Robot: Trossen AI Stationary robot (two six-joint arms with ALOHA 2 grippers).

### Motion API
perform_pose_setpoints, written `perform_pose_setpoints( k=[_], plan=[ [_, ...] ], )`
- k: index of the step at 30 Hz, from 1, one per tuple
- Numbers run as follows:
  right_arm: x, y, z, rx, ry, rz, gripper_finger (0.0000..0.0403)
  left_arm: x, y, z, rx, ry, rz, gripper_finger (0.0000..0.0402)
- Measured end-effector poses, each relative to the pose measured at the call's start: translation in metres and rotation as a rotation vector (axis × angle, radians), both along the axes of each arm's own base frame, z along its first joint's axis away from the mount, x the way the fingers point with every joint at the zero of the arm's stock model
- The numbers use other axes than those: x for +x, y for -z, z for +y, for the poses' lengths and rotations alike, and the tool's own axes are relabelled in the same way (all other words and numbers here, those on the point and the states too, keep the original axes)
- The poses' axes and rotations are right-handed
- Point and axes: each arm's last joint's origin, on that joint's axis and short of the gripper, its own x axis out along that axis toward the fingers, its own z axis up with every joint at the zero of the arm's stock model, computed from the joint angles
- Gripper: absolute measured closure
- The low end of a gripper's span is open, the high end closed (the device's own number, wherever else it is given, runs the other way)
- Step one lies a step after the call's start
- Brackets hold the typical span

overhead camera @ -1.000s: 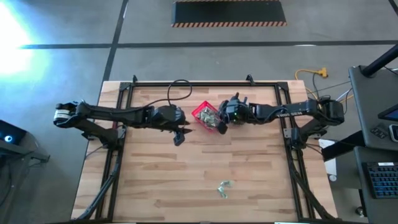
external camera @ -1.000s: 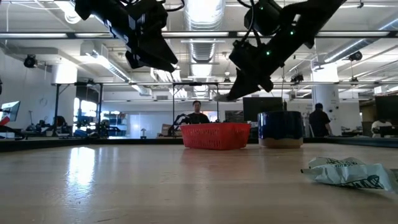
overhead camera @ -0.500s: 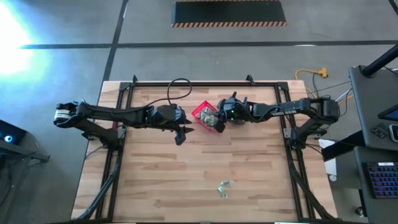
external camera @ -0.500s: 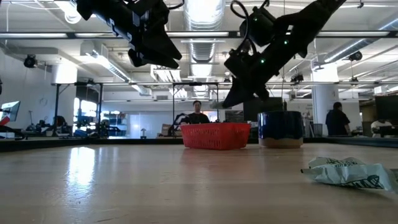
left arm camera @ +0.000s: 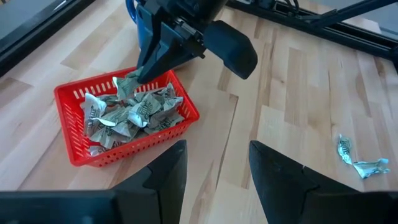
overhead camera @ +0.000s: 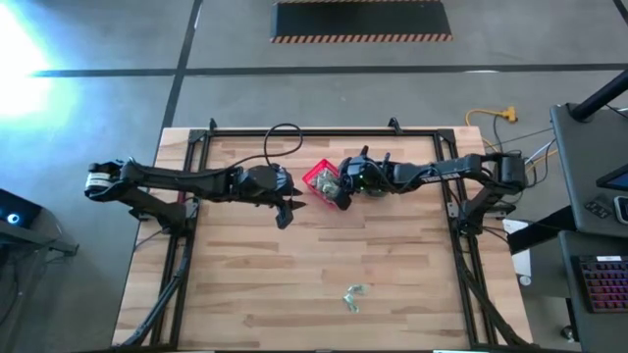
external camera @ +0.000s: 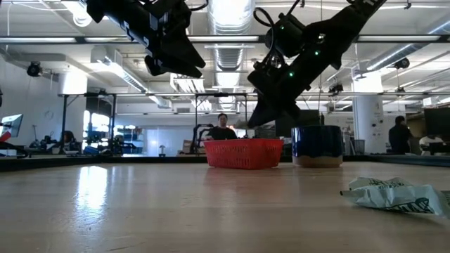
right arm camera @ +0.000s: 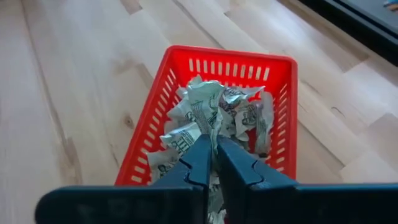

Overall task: Pick and place Stevia / Truvia into bins
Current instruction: Put the stevia packet into the red basket

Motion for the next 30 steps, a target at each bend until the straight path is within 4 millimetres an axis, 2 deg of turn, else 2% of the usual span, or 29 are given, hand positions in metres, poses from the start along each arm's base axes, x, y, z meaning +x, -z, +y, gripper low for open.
perform_pose_setpoints(
  k=[11, 15, 22, 30],
  plan=[
    [0.000, -0.002, 0.001, -0.002, -0.044, -0.002, 0.0302, 0.000, 0.000, 0.000, 0.000, 0.000, -0.001, 0.0246],
    [-0.003, -0.016, 0.006, 0.027, -0.202, -0.052, 0.0283, 0.000, 0.000, -0.001, 0.000, 0.004, -0.002, 0.0246],
    [-0.017, -0.034, 0.031, 0.181, -0.587, -0.075, 0.0278, 0.008, -0.005, -0.003, 0.035, 0.077, -0.088, 0.0246],
    [-0.031, -0.018, 0.084, 0.313, -0.777, 0.103, 0.0290, 0.019, -0.002, -0.002, 0.035, 0.085, -0.144, 0.0246]
  ],
)
